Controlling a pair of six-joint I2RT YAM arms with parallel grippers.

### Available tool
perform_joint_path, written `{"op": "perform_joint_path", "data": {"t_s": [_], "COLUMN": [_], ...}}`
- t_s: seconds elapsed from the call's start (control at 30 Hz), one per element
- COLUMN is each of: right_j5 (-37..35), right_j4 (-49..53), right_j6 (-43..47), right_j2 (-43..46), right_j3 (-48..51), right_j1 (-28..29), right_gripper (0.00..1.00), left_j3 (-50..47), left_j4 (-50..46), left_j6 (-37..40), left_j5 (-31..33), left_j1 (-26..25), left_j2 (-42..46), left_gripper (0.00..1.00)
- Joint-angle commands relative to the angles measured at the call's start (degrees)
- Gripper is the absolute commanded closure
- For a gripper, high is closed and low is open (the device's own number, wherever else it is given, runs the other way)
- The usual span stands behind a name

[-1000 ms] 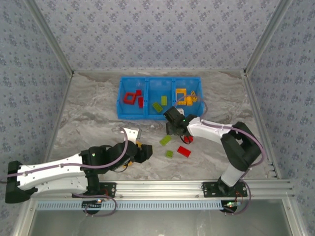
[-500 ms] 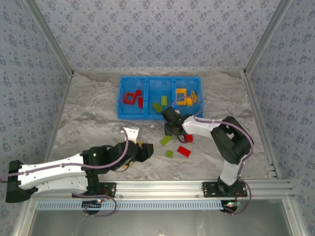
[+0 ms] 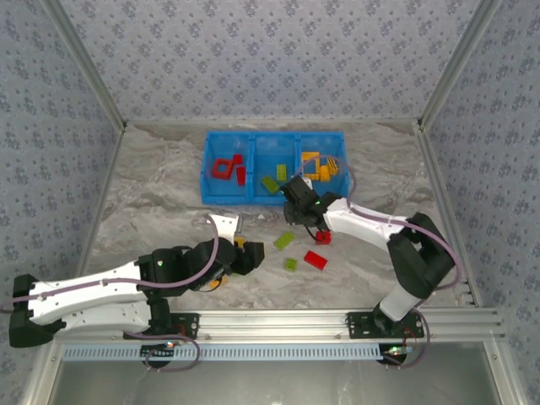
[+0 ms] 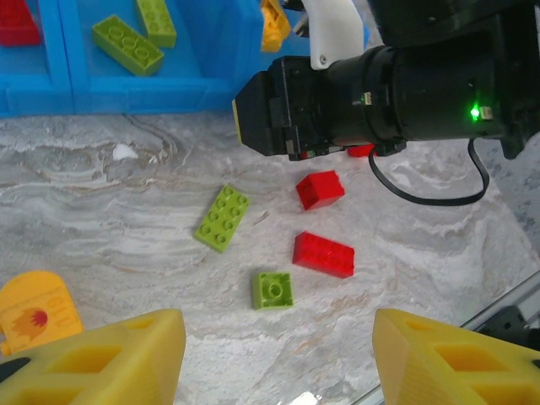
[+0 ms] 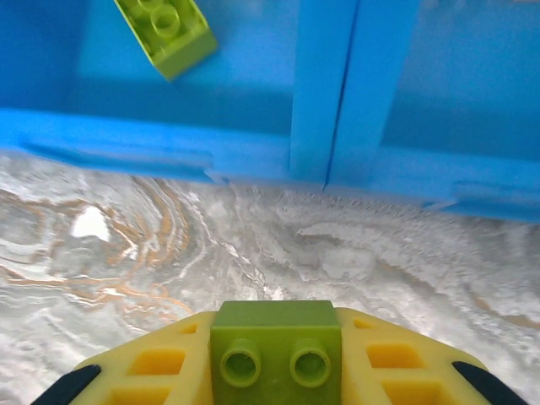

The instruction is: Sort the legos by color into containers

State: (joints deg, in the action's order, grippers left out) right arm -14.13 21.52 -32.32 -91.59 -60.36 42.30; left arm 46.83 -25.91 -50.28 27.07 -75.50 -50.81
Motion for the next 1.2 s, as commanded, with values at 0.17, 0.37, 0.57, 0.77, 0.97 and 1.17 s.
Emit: {"op": "perform_joint_path", "data": {"t_s": [0.17,0.37,0.57,0.77,0.97,1.17], "right_j5": [-2.5,-5.0,-9.6,-12.4,-11.9,-12.2], "right_j4": [6.9,13.4,22.9,27.7,27.8,28.2], "right_j6": [5.2,6.4,6.5,5.7,6.0,6.5], "right_j2": [-2.0,-17.5,-29.3,-35.7,-37.3,-36.1], "right_j3": [-14.3,-31.7,-46.3,-51.4,-52.2,-53.8], "right_j1": [-0.8,-1.0,-2.8,-3.1,-3.0,-2.5], "right_gripper": [0.73,0.73,0.73,0.72,0.63,0.50], "left_j3": [9.6,13.8,13.7,13.2,11.7,9.9], "left_j4": [-4.1,-7.0,-7.2,-8.4,-9.9,-11.3], "left_j6": [4.9,5.9,5.5,4.9,3.1,1.0], "left_j5": [5.7,10.6,10.3,10.1,9.5,9.5], "left_j1": [-0.4,-0.4,-0.4,-0.4,-0.4,-0.4], "left_j2": [-1.2,-2.3,-2.9,-3.1,-2.7,-1.7], "left_gripper": [0.39,0.38,0.38,0.38,0.38,0.38]}}
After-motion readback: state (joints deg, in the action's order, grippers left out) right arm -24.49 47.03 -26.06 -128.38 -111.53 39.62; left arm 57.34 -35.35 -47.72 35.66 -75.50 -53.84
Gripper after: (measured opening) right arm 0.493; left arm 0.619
